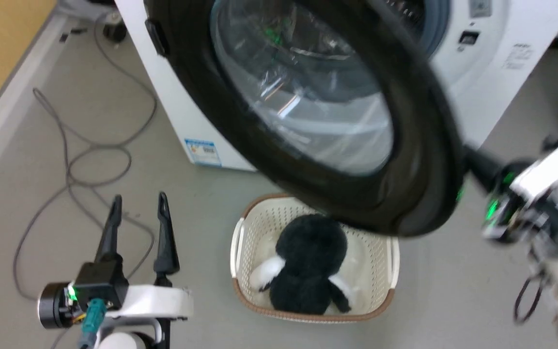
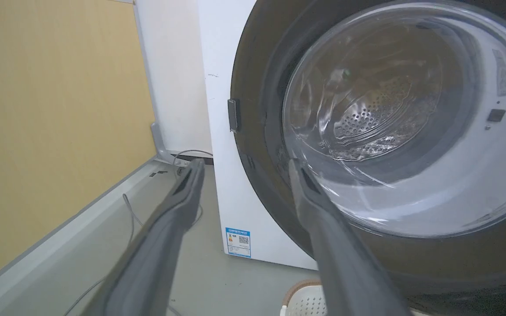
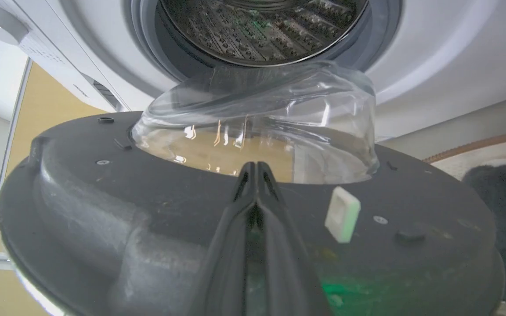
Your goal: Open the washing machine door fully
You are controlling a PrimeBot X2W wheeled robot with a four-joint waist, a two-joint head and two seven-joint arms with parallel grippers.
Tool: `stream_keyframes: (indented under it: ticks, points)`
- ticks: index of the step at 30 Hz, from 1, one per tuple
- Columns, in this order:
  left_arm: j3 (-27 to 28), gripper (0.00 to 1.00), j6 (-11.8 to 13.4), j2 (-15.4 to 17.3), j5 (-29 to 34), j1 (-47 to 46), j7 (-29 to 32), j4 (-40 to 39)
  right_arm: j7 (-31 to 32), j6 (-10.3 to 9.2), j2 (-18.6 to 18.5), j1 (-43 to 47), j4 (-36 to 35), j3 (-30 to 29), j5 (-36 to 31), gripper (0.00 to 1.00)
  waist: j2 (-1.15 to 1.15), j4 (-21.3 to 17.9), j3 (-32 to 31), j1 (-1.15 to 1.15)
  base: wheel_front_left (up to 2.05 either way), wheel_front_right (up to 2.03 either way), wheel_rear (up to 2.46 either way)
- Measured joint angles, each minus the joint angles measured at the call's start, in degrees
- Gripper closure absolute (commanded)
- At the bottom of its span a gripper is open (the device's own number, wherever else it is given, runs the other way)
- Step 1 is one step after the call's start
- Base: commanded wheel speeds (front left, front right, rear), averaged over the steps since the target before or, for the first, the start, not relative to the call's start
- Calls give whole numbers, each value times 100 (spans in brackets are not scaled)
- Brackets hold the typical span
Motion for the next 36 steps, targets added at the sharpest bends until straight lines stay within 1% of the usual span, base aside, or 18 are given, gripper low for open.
stream_keyframes:
  ticks: [8,11,14,17,23,28,30,31,33,36]
  points:
    - [45,0,-70,0,98,277,0,58,134,0,325,1235,-1095,218,-75,100,0,-101,-440,-1,0,0,0]
    - [68,0,-136,-1,116,366,1,103,198,0,471,1559,-1416,426,-209,100,0,-131,-566,-1,0,0,0]
    - [78,0,-152,0,148,435,1,141,216,0,672,1844,-1679,637,-335,100,0,-149,-674,-1,0,0,0]
    - [79,0,-196,0,158,512,1,160,257,0,859,2117,-1884,867,-430,100,0,-155,-798,-1,0,0,0]
    - [88,0,-200,0,171,674,0,205,325,0,1249,2597,-2191,1298,-546,100,0,-185,-981,-1,0,0,0]
    - [136,0,-223,0,175,776,1,221,219,0,1372,2804,-2301,1381,-628,100,0,-293,-1055,-1,0,0,0]
    - [151,0,-249,0,189,777,1,227,10,0,1385,2844,-2369,1294,-743,100,0,-347,-1075,-1,0,0,0]
    - [160,0,-250,-1,189,778,1,233,-218,0,1407,2855,-2406,1171,-818,100,0,-372,-1086,-1,0,0,0]
    - [189,0,-250,0,189,782,1,238,-789,0,1427,2851,-2513,880,-1056,100,0,-420,-1109,-1,0,0,0]
    - [226,0,-250,0,189,793,1,240,-1842,0,1401,2840,-2652,502,-1679,100,0,-487,-1148,-1,0,0,0]
